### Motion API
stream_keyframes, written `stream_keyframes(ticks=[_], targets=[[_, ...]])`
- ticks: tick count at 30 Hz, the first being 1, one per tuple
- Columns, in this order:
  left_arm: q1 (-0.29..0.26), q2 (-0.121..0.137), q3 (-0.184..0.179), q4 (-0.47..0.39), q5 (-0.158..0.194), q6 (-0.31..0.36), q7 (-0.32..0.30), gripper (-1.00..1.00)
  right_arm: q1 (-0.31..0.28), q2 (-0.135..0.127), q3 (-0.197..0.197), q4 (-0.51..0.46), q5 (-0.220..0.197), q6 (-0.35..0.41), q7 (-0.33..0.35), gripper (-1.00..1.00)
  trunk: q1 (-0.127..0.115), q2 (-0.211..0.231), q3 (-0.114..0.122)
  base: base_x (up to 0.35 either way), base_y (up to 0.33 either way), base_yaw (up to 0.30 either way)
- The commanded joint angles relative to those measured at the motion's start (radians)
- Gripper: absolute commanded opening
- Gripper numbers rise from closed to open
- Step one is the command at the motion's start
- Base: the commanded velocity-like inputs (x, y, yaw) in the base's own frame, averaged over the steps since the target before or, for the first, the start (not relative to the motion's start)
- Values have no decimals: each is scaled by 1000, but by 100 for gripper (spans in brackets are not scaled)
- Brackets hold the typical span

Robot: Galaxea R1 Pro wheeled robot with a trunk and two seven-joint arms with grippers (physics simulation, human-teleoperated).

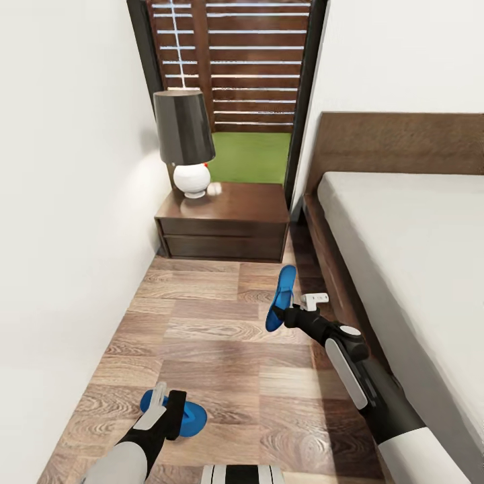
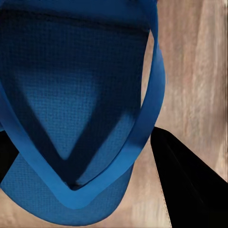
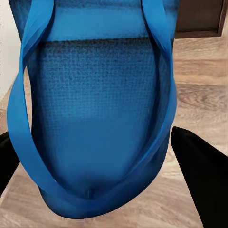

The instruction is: In the bedroom, move the book from the bed onto either nightstand, and place the two sandals side by side next to the bed.

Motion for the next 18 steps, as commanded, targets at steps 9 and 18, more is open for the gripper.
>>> stream_keyframes(ticks=[9,18], targets=[[0,-1,1,-4,8,7,5,-100,0,-1,1,-1,-1,4,1,-100,-4,2,34,0,0,0],[0,-1,1,-4,8,7,5,-100,-1,-1,1,-1,-1,4,1,-100,-8,4,69,0,0,0]])
